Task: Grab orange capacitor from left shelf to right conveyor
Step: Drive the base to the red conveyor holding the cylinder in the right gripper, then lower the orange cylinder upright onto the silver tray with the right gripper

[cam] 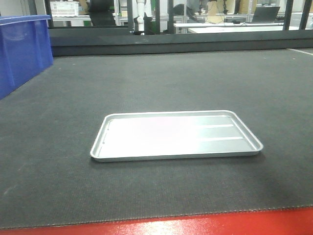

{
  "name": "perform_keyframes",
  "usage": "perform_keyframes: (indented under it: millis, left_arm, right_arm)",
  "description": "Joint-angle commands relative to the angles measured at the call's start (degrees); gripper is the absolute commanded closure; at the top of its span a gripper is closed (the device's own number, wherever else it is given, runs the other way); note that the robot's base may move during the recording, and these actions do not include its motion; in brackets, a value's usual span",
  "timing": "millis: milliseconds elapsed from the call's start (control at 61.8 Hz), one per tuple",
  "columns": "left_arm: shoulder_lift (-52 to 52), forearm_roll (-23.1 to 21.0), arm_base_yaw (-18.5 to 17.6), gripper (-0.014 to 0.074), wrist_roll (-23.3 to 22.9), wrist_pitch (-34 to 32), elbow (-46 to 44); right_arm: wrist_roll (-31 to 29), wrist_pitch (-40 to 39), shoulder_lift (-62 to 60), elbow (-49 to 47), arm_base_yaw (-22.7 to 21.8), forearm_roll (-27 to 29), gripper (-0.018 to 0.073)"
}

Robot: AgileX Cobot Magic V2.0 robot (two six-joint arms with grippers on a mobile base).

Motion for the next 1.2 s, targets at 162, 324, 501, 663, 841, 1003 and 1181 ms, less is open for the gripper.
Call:
perform_keyframes:
  millis: [162, 324, 501, 663, 841, 1003, 1181]
  left_arm:
    - [0.33, -0.34, 0.09, 0.0701, 0.00, -4.66, -0.45]
    - [0.33, -0.34, 0.09, 0.0701, 0.00, -4.66, -0.45]
    - [0.33, -0.34, 0.09, 0.0701, 0.00, -4.66, -0.45]
    - [0.33, -0.34, 0.09, 0.0701, 0.00, -4.66, -0.45]
    - [0.33, -0.34, 0.09, 0.0701, 0.00, -4.66, -0.45]
    - [0.33, -0.34, 0.09, 0.0701, 0.00, -4.66, -0.45]
    - [0.33, -0.34, 0.09, 0.0701, 0.00, -4.66, -0.45]
  right_arm:
    - [-0.18, -7.12, 15.12, -4.94, -0.35, -0.25, 0.0505]
    - [-0.18, -17.00, 32.48, -7.78, -2.77, -0.19, 0.0505]
    - [-0.09, -28.83, 50.60, -11.54, -3.56, -0.24, 0.0505]
    - [-0.09, -32.37, 61.26, -14.11, -3.56, -0.30, 0.0505]
    - [-0.09, -39.32, 68.43, -14.10, -3.56, -0.45, 0.0429]
    - [-0.09, -43.59, 73.60, -14.10, -4.17, 0.04, 0.0151]
    - [-0.09, -47.78, 76.26, -14.10, -4.71, 0.22, -0.0047]
